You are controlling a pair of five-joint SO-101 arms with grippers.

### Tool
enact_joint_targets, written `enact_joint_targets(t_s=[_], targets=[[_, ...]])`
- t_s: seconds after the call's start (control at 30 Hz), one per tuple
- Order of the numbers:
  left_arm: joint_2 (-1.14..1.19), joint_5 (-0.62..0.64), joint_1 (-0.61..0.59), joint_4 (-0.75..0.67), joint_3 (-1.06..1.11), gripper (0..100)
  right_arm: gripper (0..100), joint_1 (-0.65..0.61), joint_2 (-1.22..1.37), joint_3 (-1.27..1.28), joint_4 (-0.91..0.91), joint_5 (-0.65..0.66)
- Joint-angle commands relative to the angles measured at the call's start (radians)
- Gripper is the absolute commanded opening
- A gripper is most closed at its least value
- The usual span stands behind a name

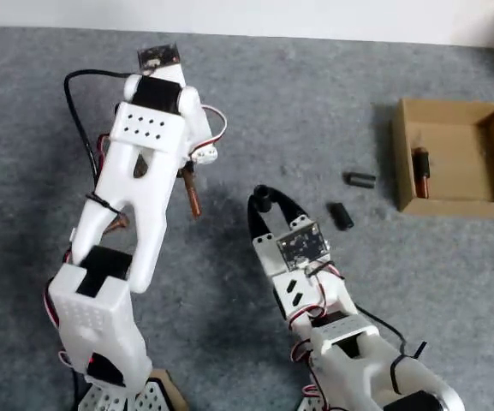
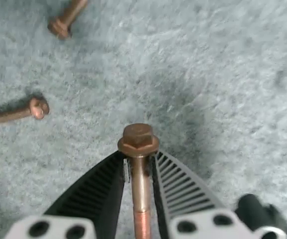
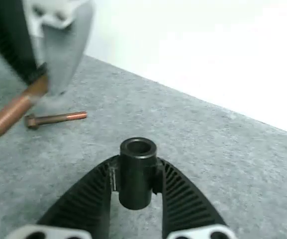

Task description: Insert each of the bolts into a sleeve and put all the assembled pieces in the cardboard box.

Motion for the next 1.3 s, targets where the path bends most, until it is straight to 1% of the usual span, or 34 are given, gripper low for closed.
enact_joint_targets(t_s=[0.0,0.17,0.33,0.5,0.6,0.77,0.9,1.13,1.27], targets=[[-0.073,-0.009,0.022,-0.035,-0.007,0,0.5,-0.028,-0.024,0.143,0.005,0.012],[-0.074,-0.052,0.085,-0.048,-0.007,0,0.5,-0.030,-0.021,0.143,0.005,0.012],[-0.077,-0.051,0.154,-0.044,-0.008,0,0.5,-0.031,-0.016,0.143,0.005,0.012],[-0.199,-0.041,0.148,0.018,-0.005,0,0.5,-0.031,-0.016,0.143,0.005,0.012],[-0.263,-0.040,0.136,0.008,0.056,0,0.5,-0.031,-0.016,0.143,0.005,0.012],[-0.334,-0.044,0.140,-0.172,0.266,0,0.5,-0.033,-0.015,0.143,0.005,0.012],[-0.449,-0.046,0.134,-0.362,0.427,0,0.5,-0.033,-0.015,0.143,0.005,0.012],[-0.625,-0.046,0.097,-0.839,0.839,0,0.5,-0.033,-0.013,0.143,0.005,0.012],[-0.697,-0.046,0.088,-1.025,0.993,0,0.5,-0.033,-0.013,0.143,0.007,0.012]])
